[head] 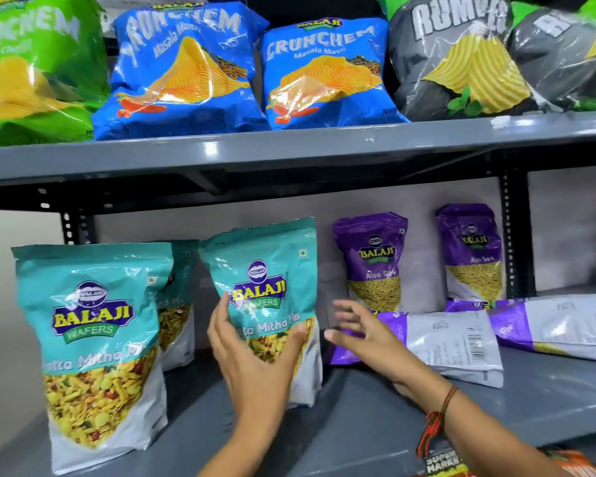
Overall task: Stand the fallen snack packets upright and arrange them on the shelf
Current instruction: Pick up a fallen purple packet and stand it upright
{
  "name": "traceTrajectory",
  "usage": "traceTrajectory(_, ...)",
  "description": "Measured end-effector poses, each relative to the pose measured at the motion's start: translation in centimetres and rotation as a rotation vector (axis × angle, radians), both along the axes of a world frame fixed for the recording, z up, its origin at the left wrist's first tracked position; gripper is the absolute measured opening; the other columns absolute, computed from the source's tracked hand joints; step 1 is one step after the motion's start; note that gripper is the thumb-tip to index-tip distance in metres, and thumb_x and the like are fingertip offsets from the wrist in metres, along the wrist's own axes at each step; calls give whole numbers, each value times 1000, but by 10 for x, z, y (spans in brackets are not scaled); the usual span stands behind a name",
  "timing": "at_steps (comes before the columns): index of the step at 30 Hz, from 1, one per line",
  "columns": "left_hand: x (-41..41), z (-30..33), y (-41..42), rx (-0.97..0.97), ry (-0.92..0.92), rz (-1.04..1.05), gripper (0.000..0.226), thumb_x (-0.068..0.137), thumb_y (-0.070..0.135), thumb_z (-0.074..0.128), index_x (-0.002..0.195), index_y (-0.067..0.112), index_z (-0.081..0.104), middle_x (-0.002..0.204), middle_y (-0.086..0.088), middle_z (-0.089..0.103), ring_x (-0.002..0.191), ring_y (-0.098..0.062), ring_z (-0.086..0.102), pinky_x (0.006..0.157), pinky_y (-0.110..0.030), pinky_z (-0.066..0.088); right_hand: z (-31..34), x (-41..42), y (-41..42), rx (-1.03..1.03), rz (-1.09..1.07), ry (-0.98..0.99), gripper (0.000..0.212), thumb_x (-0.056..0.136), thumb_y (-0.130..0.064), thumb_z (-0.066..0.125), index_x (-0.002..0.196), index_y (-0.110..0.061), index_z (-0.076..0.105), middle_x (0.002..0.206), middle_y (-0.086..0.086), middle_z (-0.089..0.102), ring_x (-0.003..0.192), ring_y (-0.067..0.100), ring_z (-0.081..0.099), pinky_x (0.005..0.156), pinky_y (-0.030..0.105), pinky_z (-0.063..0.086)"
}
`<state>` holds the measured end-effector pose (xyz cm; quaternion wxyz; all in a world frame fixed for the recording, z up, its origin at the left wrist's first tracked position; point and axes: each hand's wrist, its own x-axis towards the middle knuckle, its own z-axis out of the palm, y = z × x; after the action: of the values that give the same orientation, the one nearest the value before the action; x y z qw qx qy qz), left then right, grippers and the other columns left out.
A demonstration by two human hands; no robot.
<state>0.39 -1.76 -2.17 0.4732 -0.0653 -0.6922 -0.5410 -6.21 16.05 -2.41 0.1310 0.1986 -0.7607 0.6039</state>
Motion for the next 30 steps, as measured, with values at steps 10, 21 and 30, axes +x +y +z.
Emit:
traceTrajectory(10,-12,-6,135,641,-600,-690,55,84,12,74,133,18,50,114,3,58,100,-11,55,101,-30,41,49,-35,156,388,-428,29,38,89,-37,64,121,-18,61,115,5,65,111,19,58,93,29,45)
traceTrajectory(21,-30,-38,226,792,-740,-771,37,95,4,56,131,-3,56,80,-15,68,52,-19,64,40,-19,49,41,-86,207,822,171,-538,41,84,-57,58,95,-20,69,111,5,71,101,20,64,71,19,56)
traceTrajectory(30,-48,-2,227,604,-474,-636,39,93,-4,40,121,7,65,112,-16,77,106,-34,72,93,-47,57,39,-68,219,263,240,-122,40,67,-52,80,99,-32,69,103,-4,78,93,10,74,81,30,61)
